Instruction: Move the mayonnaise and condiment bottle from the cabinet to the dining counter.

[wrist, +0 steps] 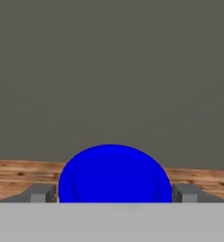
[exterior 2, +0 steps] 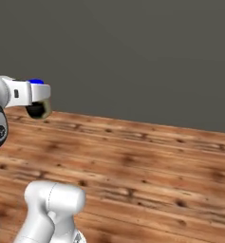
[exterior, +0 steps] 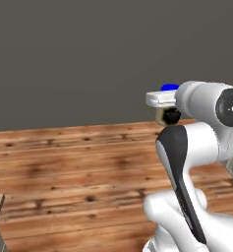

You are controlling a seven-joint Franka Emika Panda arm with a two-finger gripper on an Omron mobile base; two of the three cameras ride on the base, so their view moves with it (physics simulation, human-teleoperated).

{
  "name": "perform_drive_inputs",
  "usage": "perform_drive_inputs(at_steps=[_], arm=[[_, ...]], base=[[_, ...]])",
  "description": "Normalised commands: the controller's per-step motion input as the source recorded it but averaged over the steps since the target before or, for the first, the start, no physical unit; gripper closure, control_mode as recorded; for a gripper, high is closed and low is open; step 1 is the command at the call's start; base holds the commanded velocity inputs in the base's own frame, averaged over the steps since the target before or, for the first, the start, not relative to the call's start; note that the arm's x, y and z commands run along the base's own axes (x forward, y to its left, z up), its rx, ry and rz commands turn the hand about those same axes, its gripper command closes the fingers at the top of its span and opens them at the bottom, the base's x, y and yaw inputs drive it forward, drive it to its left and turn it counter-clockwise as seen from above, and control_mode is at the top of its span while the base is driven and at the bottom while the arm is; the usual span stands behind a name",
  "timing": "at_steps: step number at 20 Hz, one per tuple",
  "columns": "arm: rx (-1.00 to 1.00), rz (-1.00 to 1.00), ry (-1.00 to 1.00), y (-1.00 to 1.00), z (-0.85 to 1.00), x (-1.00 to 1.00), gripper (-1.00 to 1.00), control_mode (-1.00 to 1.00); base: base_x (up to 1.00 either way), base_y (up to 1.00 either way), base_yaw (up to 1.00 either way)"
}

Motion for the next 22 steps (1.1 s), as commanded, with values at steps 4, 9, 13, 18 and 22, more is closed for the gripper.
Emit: perform_drive_inputs(at_steps=[4, 9, 13, 18, 22], arm=[[0.00, 0.00, 0.00, 0.00, 0.00, 0.00, 1.00, 1.00], [0.00, 0.00, 0.00, 0.00, 0.00, 0.00, 1.00, 1.00], [0.00, 0.00, 0.00, 0.00, 0.00, 0.00, 1.00, 1.00], [0.00, 0.00, 0.00, 0.00, 0.00, 0.00, 1.00, 1.00], [0.00, 0.00, 0.00, 0.00, 0.00, 0.00, 1.00, 1.00]], base=[[1.00, 0.00, 0.25], [1.00, 0.00, 0.37], [1.00, 0.00, 0.46], [1.00, 0.00, 0.49], [1.00, 0.01, 0.43]])
